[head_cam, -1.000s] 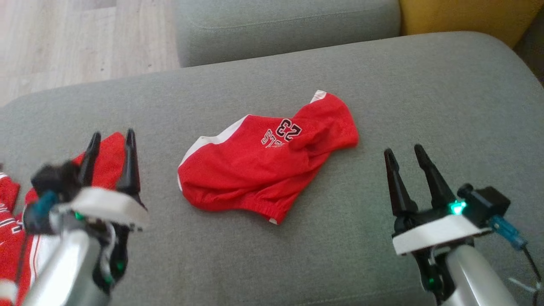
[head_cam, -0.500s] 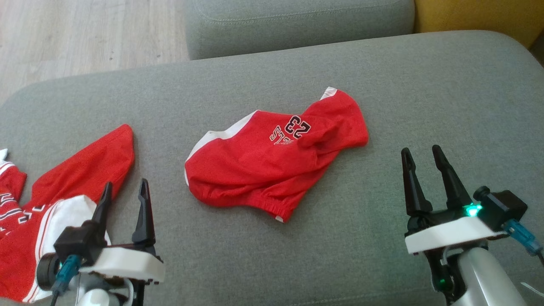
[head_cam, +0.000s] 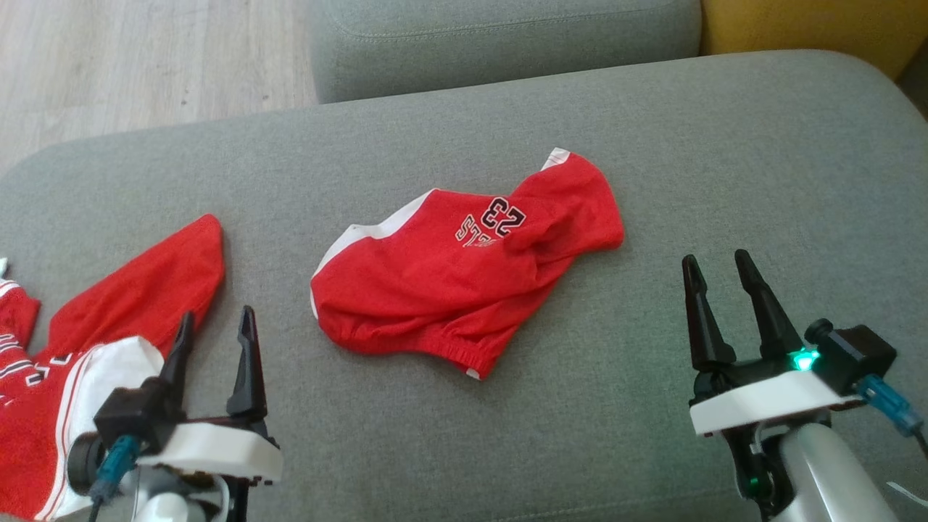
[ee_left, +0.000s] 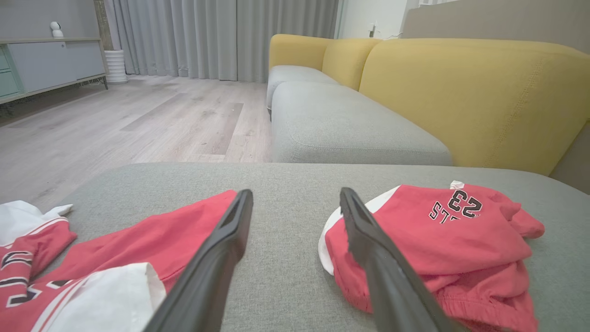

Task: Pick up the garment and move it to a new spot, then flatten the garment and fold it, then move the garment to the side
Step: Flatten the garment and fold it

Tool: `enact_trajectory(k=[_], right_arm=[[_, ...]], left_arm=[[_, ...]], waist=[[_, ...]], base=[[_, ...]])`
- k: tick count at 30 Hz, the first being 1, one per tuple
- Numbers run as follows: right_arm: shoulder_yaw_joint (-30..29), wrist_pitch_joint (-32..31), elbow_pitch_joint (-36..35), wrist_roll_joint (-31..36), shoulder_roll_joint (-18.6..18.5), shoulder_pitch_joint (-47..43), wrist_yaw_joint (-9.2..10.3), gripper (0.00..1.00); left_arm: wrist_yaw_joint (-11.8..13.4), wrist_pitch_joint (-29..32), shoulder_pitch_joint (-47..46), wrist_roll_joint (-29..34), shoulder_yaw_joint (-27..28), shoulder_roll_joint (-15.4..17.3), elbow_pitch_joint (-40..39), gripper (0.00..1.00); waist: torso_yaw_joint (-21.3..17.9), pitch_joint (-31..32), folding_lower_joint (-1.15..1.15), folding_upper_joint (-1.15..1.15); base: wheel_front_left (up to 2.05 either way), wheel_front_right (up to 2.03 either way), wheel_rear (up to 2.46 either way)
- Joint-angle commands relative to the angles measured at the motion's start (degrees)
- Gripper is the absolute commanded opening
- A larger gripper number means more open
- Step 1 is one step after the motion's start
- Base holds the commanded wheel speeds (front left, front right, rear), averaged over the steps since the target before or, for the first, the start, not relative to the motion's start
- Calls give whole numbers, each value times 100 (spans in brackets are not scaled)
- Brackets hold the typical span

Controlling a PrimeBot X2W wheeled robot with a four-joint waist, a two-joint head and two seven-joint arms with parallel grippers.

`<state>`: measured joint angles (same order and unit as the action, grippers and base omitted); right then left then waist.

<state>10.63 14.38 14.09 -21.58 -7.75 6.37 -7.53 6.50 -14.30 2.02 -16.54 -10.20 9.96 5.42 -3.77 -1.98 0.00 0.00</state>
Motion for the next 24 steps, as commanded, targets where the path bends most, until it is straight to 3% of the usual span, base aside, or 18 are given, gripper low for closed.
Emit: enact_trajectory(k=[1,7,12,13,17,24], right_arm=[[118,62,-155,52,-48,154,4,100],[125,62,-141,44,-45,161,4,100],[123,62,-147,43,-49,184,4,100],[123,62,-147,43,-49,184,4,100],[131,62,-170,49,-49,263,4,100],[142,62,-217,75,-1,390,4,100]], left_arm=[[-52,-70,-310,105,281,-20,-136,100],[-226,-70,-341,135,383,-149,-89,100],[-850,344,-402,-394,-100,-426,161,100],[-850,344,-402,-394,-100,-426,161,100],[-1153,1312,-590,-742,-744,-551,315,100],[-1327,3147,-879,-1650,-1527,-633,541,100]], waist=[[-3,4,0,0],[7,11,0,0],[19,-16,0,0],[19,-16,0,0],[-24,-112,0,0],[-305,-352,0,0]], base=[[0,0,0],[0,0,0],[0,0,0],[0,0,0],[0,0,0],[0,0,0]])
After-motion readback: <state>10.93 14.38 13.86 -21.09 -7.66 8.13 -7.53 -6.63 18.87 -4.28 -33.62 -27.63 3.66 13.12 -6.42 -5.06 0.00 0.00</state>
